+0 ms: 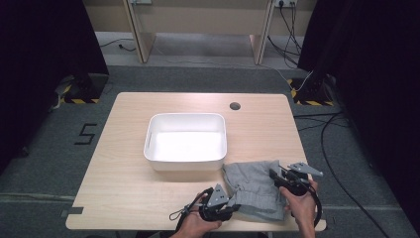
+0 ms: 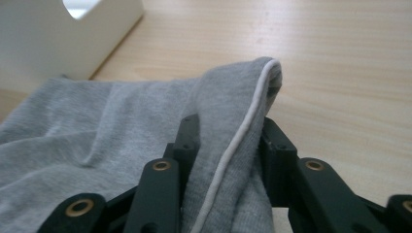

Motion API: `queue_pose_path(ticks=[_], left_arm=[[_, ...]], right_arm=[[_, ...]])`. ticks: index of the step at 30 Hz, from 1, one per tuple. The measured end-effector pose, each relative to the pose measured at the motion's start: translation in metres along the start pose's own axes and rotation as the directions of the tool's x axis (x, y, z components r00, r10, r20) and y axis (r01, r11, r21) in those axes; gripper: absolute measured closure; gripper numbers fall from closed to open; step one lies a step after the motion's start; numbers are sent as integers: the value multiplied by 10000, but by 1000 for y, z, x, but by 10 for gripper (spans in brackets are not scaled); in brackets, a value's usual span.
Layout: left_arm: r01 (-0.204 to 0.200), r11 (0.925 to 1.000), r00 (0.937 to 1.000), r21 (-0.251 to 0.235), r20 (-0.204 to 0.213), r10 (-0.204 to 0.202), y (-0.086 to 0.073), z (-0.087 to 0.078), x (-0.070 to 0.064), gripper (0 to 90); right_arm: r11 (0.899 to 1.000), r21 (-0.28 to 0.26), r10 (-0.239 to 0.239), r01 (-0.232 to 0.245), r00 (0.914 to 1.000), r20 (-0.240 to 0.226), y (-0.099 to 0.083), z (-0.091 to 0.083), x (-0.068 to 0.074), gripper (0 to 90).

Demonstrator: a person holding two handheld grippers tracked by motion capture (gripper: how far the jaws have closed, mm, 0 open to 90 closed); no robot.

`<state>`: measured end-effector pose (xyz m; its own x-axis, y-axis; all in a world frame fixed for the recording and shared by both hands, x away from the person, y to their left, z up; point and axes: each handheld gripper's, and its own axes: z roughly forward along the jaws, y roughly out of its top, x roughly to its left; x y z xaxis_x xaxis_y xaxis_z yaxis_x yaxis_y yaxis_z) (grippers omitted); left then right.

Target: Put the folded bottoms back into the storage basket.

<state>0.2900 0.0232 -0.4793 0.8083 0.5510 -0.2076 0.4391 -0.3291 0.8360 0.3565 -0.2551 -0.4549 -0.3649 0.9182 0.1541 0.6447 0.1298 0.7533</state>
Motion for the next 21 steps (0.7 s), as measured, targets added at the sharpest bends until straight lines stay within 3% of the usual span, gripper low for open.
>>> queue_pose_path(ticks=[5,10,12,15,18,21], left_arm=[[1,9999,9999,-144,104,0,10,-1,2,708],[39,10000,9999,-56,159,-38,12,1,4,707],[166,9998,9997,119,167,-168,8,5,5,706],[88,9995,9998,317,155,-93,1,7,6,705],[85,9992,9998,396,158,-92,-1,9,6,704],[51,9992,9998,408,166,-57,-1,9,7,704]], right_arm=[[9987,-478,-185,184,9998,-12,7,-11,-1,737],[9984,-531,-173,170,9998,-37,9,-12,-3,749],[9995,-306,22,-26,9999,-115,6,-8,-5,745],[9982,-100,589,-589,9983,-51,-1,2,-14,667],[9972,386,635,-634,9980,-17,-6,9,-18,463],[9952,750,637,-627,9979,-103,-7,15,-19,440]])
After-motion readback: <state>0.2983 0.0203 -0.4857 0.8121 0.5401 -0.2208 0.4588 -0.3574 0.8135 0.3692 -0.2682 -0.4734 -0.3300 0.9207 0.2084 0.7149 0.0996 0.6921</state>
